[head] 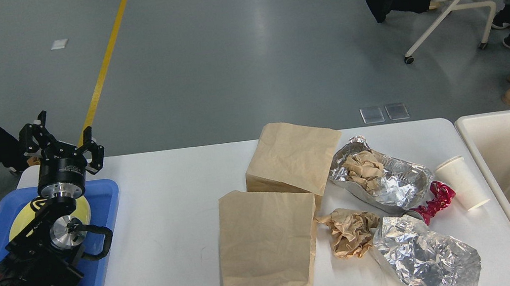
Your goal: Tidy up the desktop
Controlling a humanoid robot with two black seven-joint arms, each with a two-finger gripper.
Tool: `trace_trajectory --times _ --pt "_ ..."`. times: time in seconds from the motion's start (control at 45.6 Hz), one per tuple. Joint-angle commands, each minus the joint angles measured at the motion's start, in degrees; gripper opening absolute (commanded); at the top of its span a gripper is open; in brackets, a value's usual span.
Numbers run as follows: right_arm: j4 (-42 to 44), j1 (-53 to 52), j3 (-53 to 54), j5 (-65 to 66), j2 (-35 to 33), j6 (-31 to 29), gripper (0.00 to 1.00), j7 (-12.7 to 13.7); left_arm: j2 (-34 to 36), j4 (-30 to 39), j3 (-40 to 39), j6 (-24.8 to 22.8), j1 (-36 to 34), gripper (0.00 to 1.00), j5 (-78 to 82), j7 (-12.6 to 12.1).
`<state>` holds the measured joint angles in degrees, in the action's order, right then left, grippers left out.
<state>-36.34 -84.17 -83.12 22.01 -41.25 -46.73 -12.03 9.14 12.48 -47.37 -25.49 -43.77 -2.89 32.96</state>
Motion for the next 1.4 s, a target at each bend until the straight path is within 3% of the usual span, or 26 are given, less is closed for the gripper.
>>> trace_trajectory --times 0.0,0.153,0.307,0.592,0.789,0.811,0.92,0.964,1.38 --pt "3.1 13.9 5.7 -0.4 -0.6 14.1 0.00 0.0 0.0 0.0 0.0 0.0 0.0 0.96 0.0 0.0" --pt "4.8 24.7 12.1 -0.1 1.3 26.8 0.00 0.4 0.0 0.0 0.0 0.0 0.0 0.96 0.0 0.0" --pt "8.6 32.1 13.6 -0.3 6.2 34.3 0.00 2.7 0.0 0.0 0.0 0.0 0.0 0.96 0.0 0.0" --pt "14.1 39.3 16.1 -0.2 11.9 36.5 0.00 4.2 0.0 0.0 0.0 0.0 0.0 0.96 0.0 0.0" --pt "14.2 40.1 16.8 -0.3 12.2 38.9 0.00 5.7 0.0 0.0 0.0 0.0 0.0 0.96 0.0 0.0" --pt "14.2 40.1 17.2 -0.3 12.2 39.4 0.08 5.7 0.0 0.0 0.0 0.0 0.0 0.96 0.0 0.0" --pt "14.2 40.1 21.0 -0.4 11.3 41.8 0.82 5.7 0.0 0.0 0.0 0.0 0.0 0.96 0.0 0.0" --pt "14.2 40.2 22.6 -0.4 10.8 42.0 1.00 5.7 0.0 0.0 0.0 0.0 0.0 0.96 0.0 0.0" --pt "12.0 36.6 23.4 -0.7 6.1 40.5 1.00 5.5 0.0 0.0 0.0 0.0 0.0 0.96 0.0 0.0"
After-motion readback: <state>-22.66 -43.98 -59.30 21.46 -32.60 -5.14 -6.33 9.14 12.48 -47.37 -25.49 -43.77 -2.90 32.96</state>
